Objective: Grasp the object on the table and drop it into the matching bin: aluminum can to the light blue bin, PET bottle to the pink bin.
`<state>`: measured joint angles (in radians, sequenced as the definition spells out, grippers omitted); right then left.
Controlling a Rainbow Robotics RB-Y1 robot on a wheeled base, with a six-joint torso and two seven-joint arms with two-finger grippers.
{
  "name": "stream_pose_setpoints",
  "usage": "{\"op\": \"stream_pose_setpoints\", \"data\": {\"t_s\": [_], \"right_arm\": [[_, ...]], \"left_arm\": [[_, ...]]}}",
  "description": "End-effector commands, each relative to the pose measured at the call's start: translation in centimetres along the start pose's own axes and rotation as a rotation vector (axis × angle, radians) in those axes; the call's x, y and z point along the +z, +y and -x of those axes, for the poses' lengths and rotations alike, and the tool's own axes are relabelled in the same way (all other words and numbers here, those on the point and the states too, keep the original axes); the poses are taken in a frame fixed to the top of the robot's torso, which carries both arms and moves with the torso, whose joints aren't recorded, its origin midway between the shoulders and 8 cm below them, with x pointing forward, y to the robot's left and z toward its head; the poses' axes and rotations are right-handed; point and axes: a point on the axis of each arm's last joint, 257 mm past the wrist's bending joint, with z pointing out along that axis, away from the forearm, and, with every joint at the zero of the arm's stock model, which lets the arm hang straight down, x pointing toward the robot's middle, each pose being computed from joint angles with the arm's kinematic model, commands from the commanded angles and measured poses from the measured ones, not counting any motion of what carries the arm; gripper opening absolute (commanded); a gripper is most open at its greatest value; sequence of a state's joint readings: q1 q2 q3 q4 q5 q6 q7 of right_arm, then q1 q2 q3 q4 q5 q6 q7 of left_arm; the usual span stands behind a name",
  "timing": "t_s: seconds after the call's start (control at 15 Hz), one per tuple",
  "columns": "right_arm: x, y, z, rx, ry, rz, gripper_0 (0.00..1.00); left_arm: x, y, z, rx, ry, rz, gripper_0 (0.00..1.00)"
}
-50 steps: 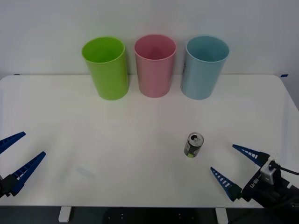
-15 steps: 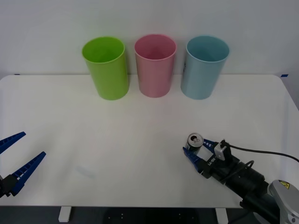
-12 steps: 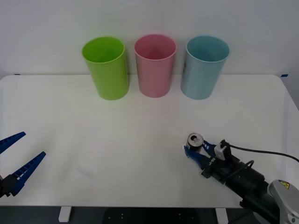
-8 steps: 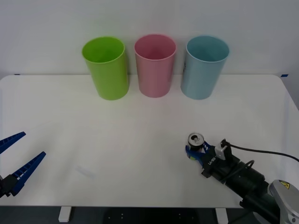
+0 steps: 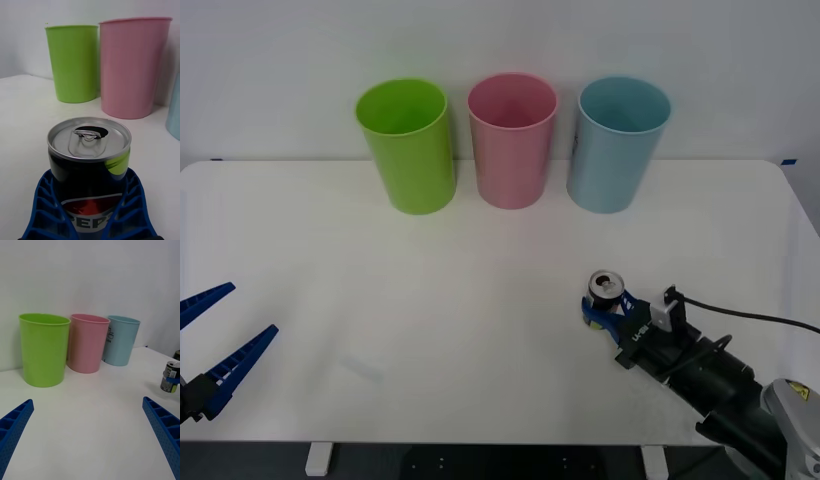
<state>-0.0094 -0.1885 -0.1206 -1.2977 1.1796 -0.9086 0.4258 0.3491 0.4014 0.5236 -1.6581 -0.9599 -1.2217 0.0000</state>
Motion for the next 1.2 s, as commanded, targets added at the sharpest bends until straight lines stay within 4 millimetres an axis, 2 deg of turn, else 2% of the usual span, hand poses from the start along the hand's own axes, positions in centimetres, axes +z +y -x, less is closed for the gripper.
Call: {"op": "stream_pose_setpoints", "data": {"t_s": [0.07,0.33,0.6,0.87,1.2], "right_arm": [[0.3,-0.3,2.1,0.037,-0.035,0.004,0.0],[0.6,-1.3,6.3,0.068,-0.091,0.002,0.0],[0.9,-3.3,11.4,0.058,-0.125,-0.034,0.0],[0.2,-4.2,15.8,0.091,-0.157,-0.023,0.0],[0.6,-6.9,21.2,0.086,-0.175,-0.075,0.0]], "left_arm": [[0.0,0.0,0.0,0.0,0.0,0.0,1.0],[0.0,0.0,0.0,0.0,0.0,0.0,1.0],[0.0,0.0,0.0,0.0,0.0,0.0,1.0],[0.0,0.0,0.0,0.0,0.0,0.0,1.0],[0.0,0.0,0.0,0.0,0.0,0.0,1.0]]}}
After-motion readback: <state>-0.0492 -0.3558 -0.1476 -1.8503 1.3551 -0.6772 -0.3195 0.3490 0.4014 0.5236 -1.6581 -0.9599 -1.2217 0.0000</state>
